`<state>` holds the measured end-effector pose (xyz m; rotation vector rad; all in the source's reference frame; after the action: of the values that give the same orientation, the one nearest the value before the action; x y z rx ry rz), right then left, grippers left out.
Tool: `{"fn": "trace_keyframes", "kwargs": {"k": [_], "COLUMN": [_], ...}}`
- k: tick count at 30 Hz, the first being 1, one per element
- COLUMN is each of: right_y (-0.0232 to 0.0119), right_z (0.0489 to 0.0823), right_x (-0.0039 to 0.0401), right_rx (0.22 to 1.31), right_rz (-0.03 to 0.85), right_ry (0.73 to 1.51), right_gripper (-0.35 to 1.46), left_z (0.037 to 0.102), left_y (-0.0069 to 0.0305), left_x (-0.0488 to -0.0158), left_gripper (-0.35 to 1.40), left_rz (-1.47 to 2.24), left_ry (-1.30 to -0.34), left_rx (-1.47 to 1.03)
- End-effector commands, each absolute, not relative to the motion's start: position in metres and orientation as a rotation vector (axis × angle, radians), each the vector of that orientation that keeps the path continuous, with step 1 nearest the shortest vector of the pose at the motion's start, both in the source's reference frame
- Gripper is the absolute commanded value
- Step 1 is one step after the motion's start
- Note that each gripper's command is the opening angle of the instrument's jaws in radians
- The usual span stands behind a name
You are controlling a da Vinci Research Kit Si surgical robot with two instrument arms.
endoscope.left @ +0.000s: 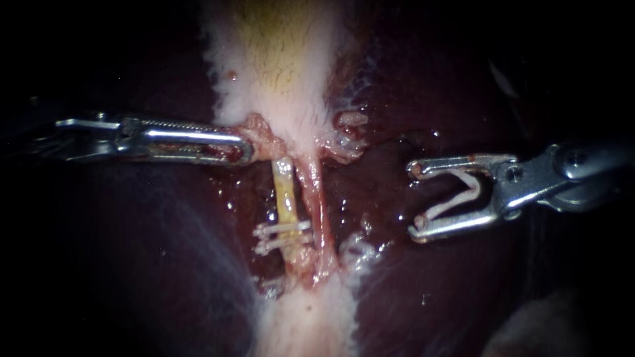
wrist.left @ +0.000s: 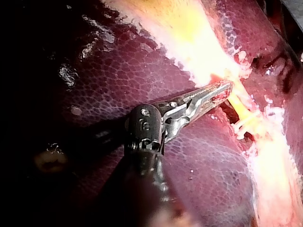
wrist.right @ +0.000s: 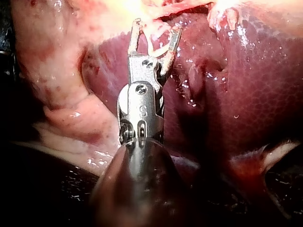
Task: Clipping third clip left tube
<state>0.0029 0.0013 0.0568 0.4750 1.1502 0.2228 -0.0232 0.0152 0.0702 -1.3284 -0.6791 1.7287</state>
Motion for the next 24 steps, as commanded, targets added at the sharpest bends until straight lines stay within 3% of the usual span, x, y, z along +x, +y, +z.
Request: {"fn": "trace_keyframes", "kwargs": {"k": [1, 16, 24], "right_y": [0.0013, 0.0013, 0.0012], "right_z": [0.0568, 0.0568, 0.0566], "right_x": [0.003, 0.0031, 0.0038], "right_rx": [0.475, 0.475, 0.472], "right_rz": [0.223, 0.224, 0.227], "right_ry": [1.15, 1.15, 1.149], "right_gripper": [0.49, 0.49, 0.49], "left_z": [0.0701, 0.0633, 0.0616], "left_y": [0.0152, 0.0189, 0.0192], "left_x": [-0.0232, -0.016, -0.0148], "left_gripper": [-0.35, -0.35, -0.35], "left_rz": [1.73, 1.691, 1.683], "left_ry": [-0.68, -0.651, -0.635], "left_rx": [-1.327, -1.325, -1.332]}}
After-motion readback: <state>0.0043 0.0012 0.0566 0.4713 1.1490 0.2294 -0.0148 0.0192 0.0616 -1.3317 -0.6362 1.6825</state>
